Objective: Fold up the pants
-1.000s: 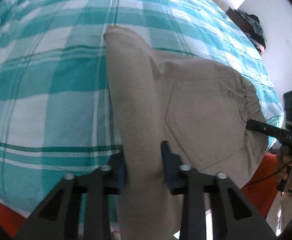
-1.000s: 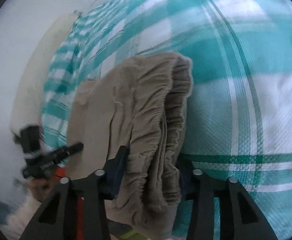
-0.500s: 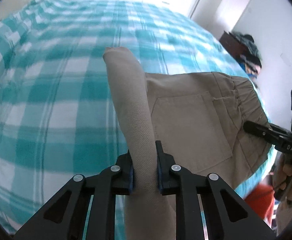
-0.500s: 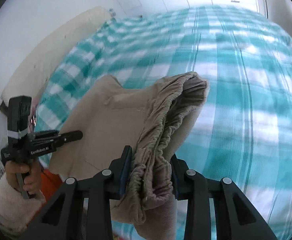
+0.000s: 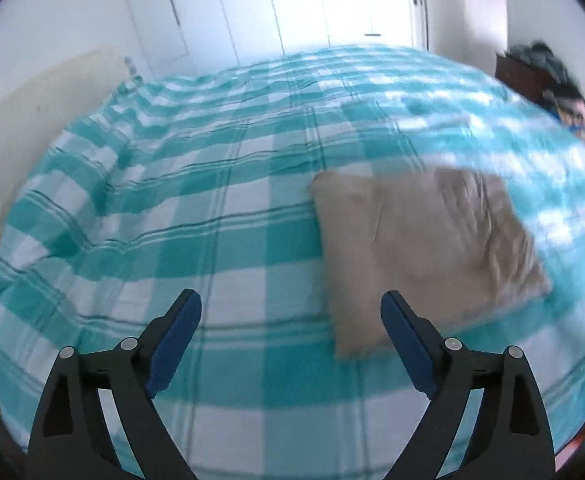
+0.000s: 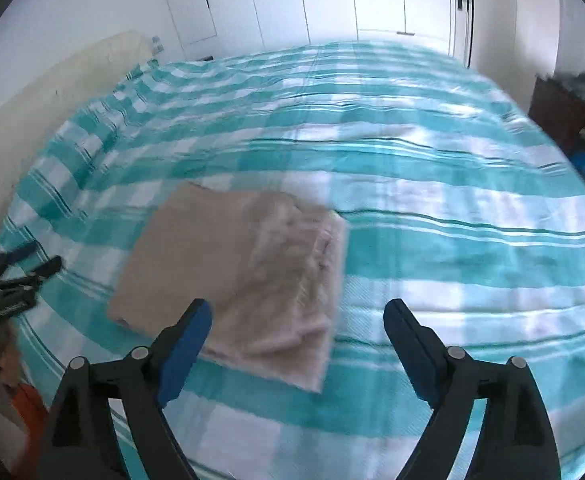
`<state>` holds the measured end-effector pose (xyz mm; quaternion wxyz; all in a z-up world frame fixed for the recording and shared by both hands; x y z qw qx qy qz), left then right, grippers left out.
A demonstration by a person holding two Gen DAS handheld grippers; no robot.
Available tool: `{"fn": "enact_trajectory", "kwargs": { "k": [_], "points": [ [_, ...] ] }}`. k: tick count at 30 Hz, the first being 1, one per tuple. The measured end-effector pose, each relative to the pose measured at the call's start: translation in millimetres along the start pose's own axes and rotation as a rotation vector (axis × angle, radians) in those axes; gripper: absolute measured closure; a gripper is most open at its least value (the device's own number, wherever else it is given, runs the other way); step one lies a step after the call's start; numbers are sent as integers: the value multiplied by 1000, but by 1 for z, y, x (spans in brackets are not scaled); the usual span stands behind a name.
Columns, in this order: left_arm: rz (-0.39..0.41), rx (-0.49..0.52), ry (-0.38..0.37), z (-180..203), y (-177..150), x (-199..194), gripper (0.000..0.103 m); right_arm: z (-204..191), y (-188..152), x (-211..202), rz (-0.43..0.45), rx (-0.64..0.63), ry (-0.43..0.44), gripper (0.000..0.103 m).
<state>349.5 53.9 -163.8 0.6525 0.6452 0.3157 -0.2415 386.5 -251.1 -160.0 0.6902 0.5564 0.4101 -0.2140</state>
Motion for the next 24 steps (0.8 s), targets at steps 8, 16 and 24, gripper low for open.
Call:
{"fn": "enact_trajectory", "kwargs": {
  "k": [8, 16, 24],
  "points": [
    [80, -48, -29, 1, -45, -91, 2, -27, -65, -59, 51, 36, -1, 9],
    [-27, -34, 9, -13, -86, -131, 2, -81, -106, -103, 14, 6, 52, 0],
    [-45, -29, 26, -20, -105, -191, 2, -117, -117, -167, 9, -73, 51, 0]
  ]
}}
Point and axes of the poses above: each gripper's, at about its wrist camera, not at the fingertips, and x roughly the way its jaws point, z to its right, y to its top, the point moved 9 cm from there along x, roughly the way its jaws point, and after that the axes turned 13 degrees about -x, right-handed, at the moved point
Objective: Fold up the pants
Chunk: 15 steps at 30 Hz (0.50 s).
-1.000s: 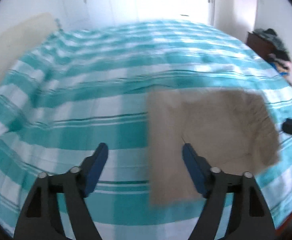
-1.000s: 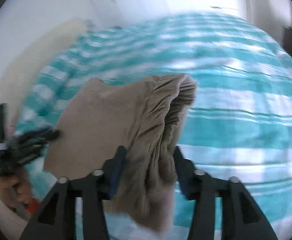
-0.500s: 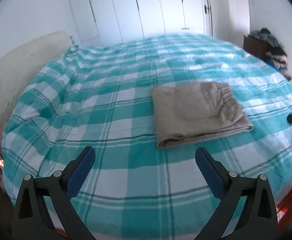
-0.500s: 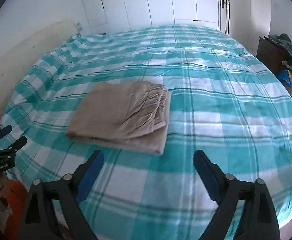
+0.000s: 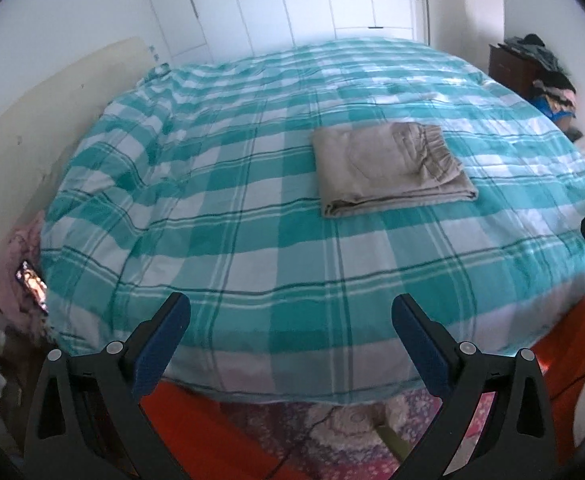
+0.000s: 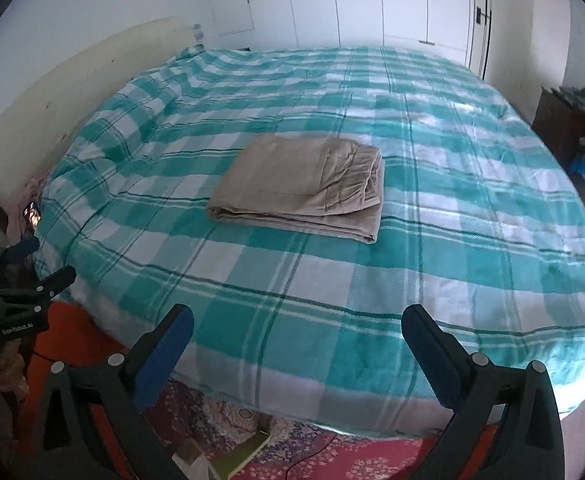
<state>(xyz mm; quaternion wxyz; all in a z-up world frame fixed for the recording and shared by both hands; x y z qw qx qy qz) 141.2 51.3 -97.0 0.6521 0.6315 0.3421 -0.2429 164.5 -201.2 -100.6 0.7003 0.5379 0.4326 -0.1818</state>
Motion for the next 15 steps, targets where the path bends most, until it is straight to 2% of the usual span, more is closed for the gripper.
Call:
{"fn": "enact_trajectory", "kwargs": {
  "k": [7, 15],
  "points": [
    [-42, 17, -86, 15, -12, -30, 2, -17, -10, -39, -18, -32, -22, 0],
    [-56, 12, -73, 22, -11, -33, 0, -34, -8, -52, -19, -42, -28, 0]
  ]
}}
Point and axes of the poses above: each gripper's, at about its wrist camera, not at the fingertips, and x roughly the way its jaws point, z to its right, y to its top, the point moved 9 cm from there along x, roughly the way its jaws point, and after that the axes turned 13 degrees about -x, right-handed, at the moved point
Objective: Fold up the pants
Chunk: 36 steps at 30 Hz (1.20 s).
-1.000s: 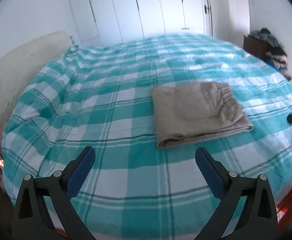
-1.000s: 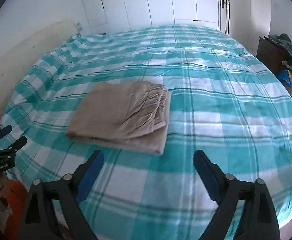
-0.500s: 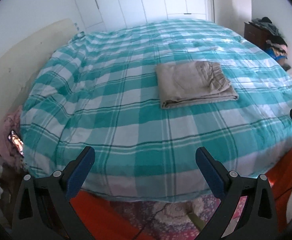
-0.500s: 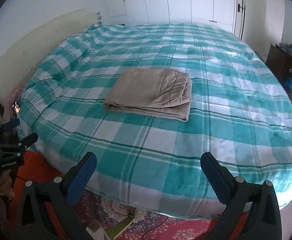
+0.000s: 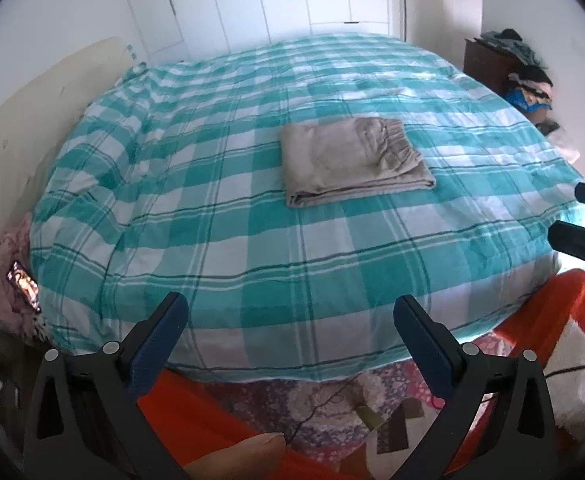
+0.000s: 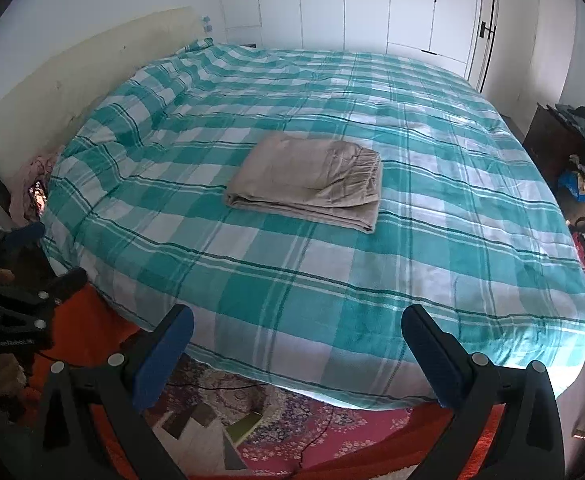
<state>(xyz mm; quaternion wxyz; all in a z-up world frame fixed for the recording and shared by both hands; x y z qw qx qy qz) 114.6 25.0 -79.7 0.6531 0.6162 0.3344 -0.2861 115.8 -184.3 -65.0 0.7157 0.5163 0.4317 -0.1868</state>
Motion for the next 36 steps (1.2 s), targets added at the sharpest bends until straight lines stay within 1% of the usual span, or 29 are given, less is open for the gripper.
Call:
{"fn": "enact_trajectory", "kwargs": {
  "k": [3, 8, 11, 15, 20, 22, 36],
  "points": [
    [-3, -13, 4, -2, 3, 1, 0, -3, 7, -5, 24, -4, -7, 0],
    [1, -23, 35, -6, 12, 2, 0, -4, 19, -6, 46, -54, -87, 0],
    [-6, -34, 39, -8, 13, 4, 1, -5, 22, -3, 44, -42, -73, 0],
    [-18, -26, 45, -5, 11, 9, 1, -1, 20, -5, 40, -25, -68, 0],
    [-19, -11, 43, 0, 11, 9, 1, 11, 10, 2, -11, -2, -98, 0],
    [-21, -13, 42, 0, 10, 9, 1, 13, 7, 3, -20, 5, -96, 0],
    [-49, -24, 22, 1, 8, 13, 1, 7, 2, 10, -40, -7, -96, 0]
  ]
}}
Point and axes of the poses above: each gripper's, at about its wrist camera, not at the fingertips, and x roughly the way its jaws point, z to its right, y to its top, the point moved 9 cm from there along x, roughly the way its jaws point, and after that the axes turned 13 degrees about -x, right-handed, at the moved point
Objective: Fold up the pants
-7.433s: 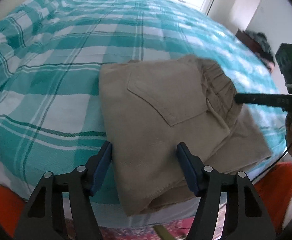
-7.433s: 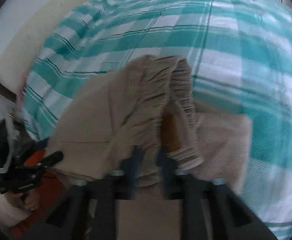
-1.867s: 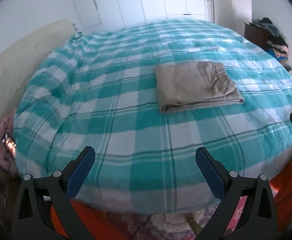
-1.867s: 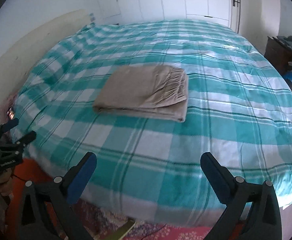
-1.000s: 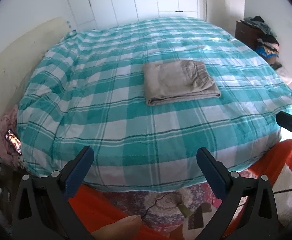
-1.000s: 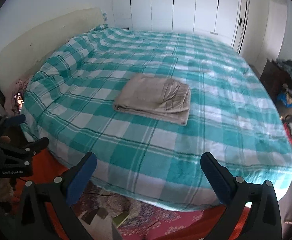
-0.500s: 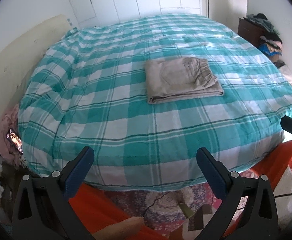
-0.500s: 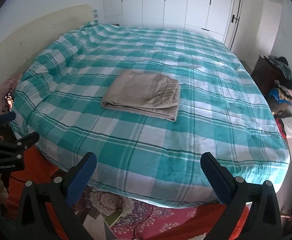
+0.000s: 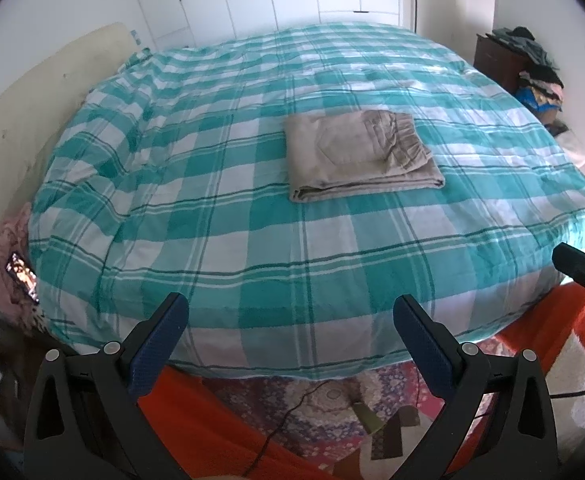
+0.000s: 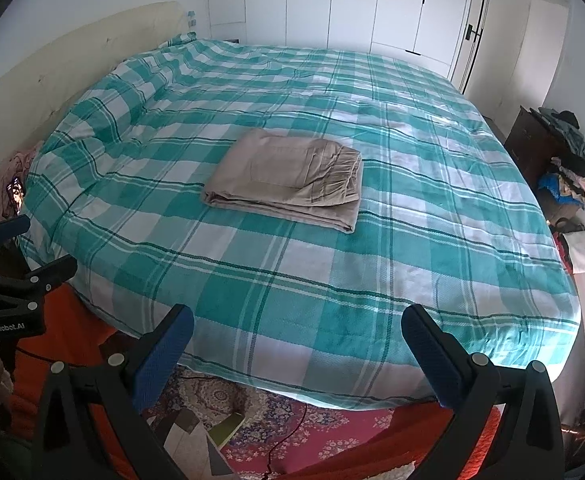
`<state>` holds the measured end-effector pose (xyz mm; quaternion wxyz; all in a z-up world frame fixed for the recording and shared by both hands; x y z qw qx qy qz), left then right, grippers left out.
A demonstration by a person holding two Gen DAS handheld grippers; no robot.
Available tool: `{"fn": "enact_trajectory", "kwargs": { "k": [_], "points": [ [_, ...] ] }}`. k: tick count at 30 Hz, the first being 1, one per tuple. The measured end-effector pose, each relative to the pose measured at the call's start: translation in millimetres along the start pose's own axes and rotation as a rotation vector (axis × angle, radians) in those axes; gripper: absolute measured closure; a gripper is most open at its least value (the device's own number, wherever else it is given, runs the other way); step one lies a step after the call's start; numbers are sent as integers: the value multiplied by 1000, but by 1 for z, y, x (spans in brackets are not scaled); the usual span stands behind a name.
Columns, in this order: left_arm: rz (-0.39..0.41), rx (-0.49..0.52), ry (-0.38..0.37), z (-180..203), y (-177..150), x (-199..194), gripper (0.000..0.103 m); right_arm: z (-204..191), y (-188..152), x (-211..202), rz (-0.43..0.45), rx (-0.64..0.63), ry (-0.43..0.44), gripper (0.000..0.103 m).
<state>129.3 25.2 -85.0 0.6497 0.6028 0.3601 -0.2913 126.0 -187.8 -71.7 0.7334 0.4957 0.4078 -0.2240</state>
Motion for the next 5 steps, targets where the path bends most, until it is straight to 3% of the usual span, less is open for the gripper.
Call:
{"fn": "enact_trajectory", "kwargs": {
  "k": [5],
  "points": [
    [12, 5, -8, 2, 0, -1, 1, 0, 1, 0, 9, 8, 10, 0]
  ]
}}
Point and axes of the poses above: each gripper's, at about its wrist camera, not at the fingertips, and x roughly the way its jaws point, z to its right, y to its top, the point moved 9 cm from there along x, roughly the way its jaws point, and after that the axes turned 13 degrees about -x, right-handed, at the moved point
